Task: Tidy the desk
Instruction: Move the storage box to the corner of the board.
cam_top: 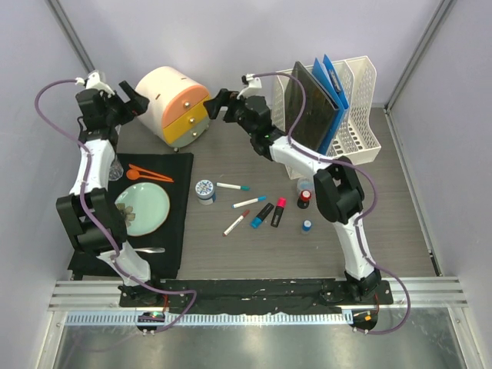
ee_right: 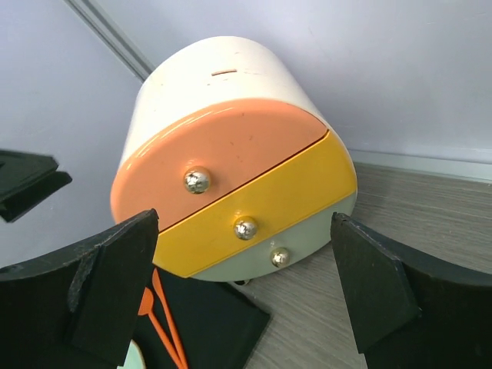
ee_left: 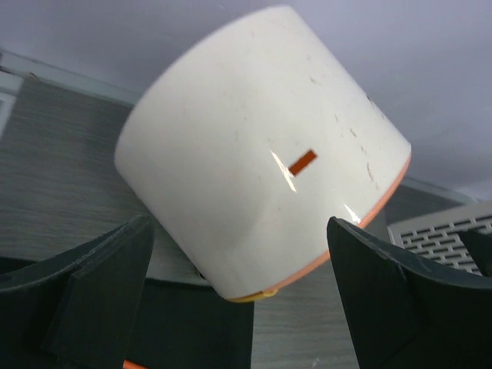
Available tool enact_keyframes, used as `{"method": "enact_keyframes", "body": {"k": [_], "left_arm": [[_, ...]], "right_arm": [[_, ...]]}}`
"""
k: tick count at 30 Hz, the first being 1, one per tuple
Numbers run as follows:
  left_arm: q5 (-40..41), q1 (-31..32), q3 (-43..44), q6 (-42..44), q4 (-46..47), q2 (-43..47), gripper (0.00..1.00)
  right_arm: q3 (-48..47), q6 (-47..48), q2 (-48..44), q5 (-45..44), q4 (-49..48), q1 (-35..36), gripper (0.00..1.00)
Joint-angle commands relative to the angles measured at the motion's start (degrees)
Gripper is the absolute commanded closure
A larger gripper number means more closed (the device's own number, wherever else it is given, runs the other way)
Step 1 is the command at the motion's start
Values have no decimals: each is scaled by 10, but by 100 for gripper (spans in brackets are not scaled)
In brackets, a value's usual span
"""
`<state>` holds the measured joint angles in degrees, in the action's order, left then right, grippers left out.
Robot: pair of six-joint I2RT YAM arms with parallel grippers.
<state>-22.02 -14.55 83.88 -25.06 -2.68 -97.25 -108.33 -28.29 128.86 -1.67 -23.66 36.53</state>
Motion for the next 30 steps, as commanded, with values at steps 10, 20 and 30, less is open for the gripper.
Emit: {"method": "enact_keyframes", "body": {"k": [10, 20, 30], "left_arm": [[308, 35, -10, -147, 243, -51, 0], [334, 37, 75, -221, 320, -176, 0], [304, 16, 95, -293, 348, -223, 0]], "right_arm": [[138, 16, -144, 60, 29, 2, 0], [180, 27, -163, 116, 43, 2, 1], [197, 39, -162, 137, 56, 2, 0]]}}
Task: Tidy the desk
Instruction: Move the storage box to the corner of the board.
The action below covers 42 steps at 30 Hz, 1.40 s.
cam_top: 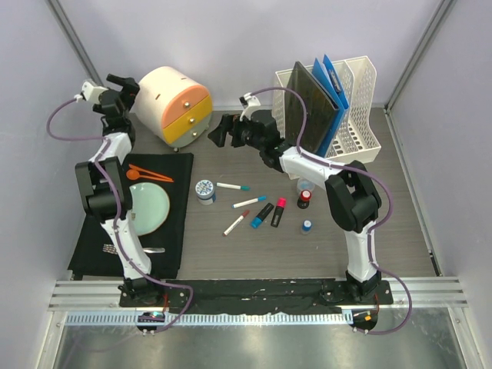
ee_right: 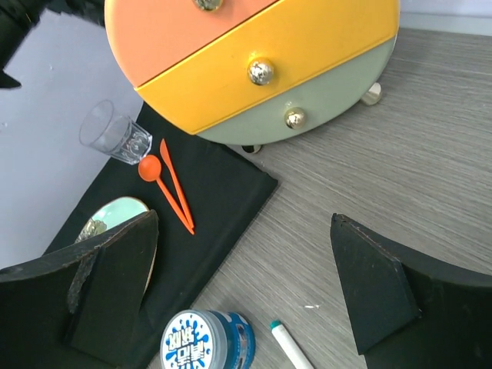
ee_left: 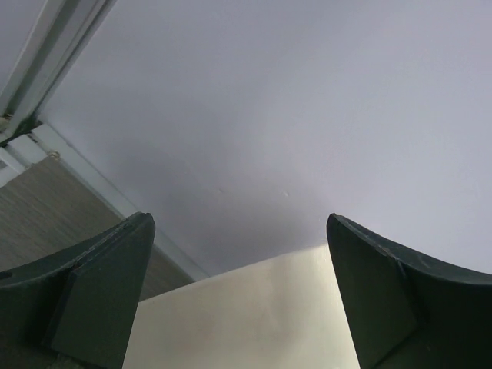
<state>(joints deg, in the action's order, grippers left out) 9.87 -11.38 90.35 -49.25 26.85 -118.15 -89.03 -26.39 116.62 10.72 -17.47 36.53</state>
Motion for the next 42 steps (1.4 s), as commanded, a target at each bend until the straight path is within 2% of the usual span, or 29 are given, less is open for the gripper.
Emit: {"method": "enact_keyframes", "body": {"k": [1, 3, 7, 9, 14, 24, 29, 42], "left_arm": [[-29, -20, 35, -65, 53, -18, 0], [-67, -30, 44, -92, 48, -34, 0], [-96, -39, 74, -88, 8, -49, 0], [-147, -43, 87, -91, -14, -60, 0], [-212, -58, 114, -95, -50, -79, 0], [-300, -72, 93, -103, -22, -89, 0], [-358, -72, 111, -94, -36, -100, 0], [-470, -69, 172, -55, -108, -129, 2]], "right_arm": [[4, 23, -41, 13, -3, 2, 0], [4, 27, -44, 11, 2, 2, 0], [6, 35, -46, 8, 9, 2, 0], [7, 35, -47, 7, 10, 2, 0], [12, 34, -51, 5, 8, 2, 0], [23, 37, -54, -3, 8, 2, 1], [25, 45, -56, -13, 13, 2, 0], [42, 87, -83, -155, 44, -14, 0]]}}
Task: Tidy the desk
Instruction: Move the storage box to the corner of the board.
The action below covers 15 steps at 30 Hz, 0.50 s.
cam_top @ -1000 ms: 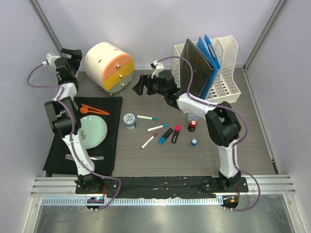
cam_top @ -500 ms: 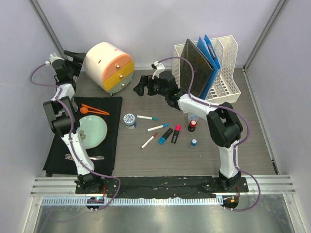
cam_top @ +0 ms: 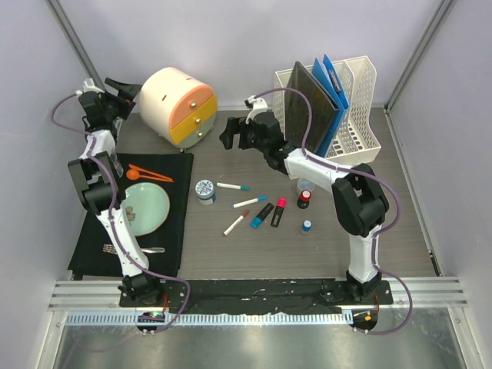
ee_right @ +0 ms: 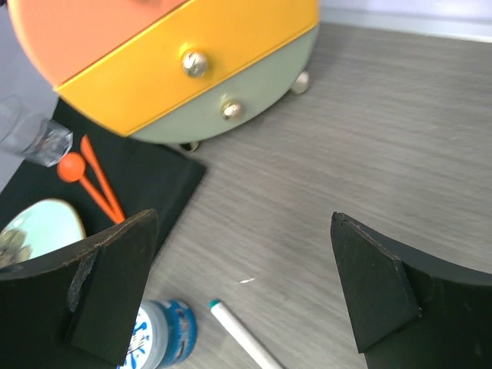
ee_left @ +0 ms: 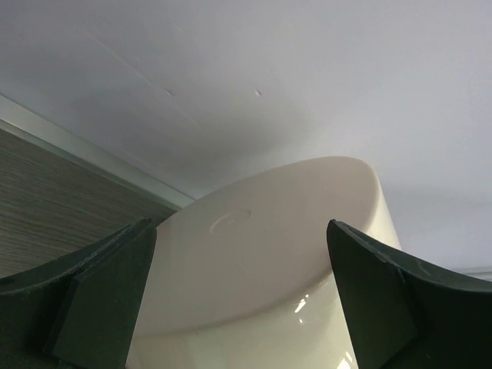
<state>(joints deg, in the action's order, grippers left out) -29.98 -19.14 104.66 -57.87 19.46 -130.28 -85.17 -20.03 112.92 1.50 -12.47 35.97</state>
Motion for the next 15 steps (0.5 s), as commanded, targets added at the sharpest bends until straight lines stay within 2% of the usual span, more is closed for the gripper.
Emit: {"method": "enact_keyframes", "body": {"k": [1, 5, 10, 15], "left_arm": [[-79, 9, 31, 35, -37, -8, 2], [-101, 13, 41, 58, -62, -9, 2], [-115, 28, 84, 122, -141, -19, 2], [-129, 41, 128, 115, -149, -46, 2]], "right_arm": [[5, 25, -48, -71, -5, -9, 1], [6, 18, -54, -110, -5, -20, 1], [7, 10, -60, -108, -5, -38, 0], [13, 11, -66, -106, -11, -43, 0]]}}
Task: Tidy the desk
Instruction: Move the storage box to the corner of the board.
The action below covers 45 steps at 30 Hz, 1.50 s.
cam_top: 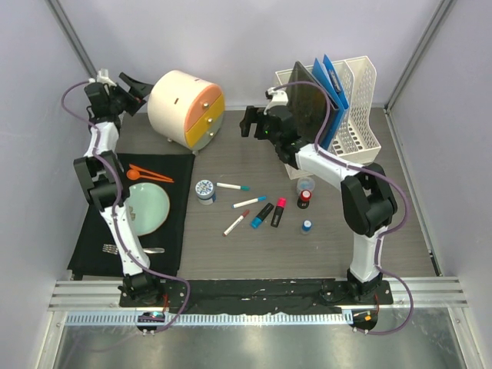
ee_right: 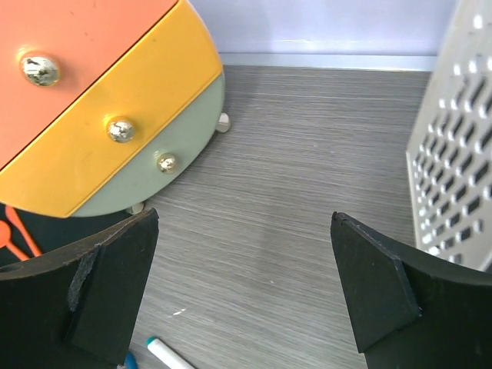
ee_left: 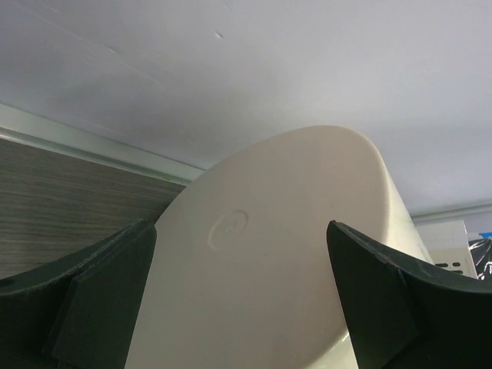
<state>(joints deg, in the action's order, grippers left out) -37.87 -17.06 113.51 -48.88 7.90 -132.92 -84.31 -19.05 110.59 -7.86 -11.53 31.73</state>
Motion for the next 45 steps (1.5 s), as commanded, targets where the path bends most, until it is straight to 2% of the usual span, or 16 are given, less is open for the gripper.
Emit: {"method": "enact_keyframes", "body": {"k": [1, 7, 15, 21, 23, 33, 38, 41, 45], "left_arm": [[-53, 22, 45, 26, -35, -23, 1], [-58, 29, 58, 27, -42, -28, 1], [-62, 44, 77, 45, -69, -36, 1], [-66, 62, 94, 58, -90, -43, 0], [-69, 69, 90, 61, -89, -40, 0], [-94, 97, 150, 54, -105, -70, 0], [-109, 107, 183, 55, -125, -86, 0], [-105, 110, 172, 56, -126, -81, 0], [-75, 110, 136, 77, -122, -42, 0]], "right_arm": [[3, 1, -40, -11, -21, -3, 1], [-61, -14, 1, 49, -8, -13, 0], [-173, -28, 67, 67, 16, -13, 0], [-224, -24, 101, 71, 48, -13, 0], [-233, -24, 108, 98, 56, -13, 0], [-208, -1, 67, 93, 46, -13, 0], [-112, 20, -9, 91, -16, -13, 0], [-73, 31, -52, 90, -41, -14, 0], [-73, 49, -70, 81, -34, -14, 0]]}}
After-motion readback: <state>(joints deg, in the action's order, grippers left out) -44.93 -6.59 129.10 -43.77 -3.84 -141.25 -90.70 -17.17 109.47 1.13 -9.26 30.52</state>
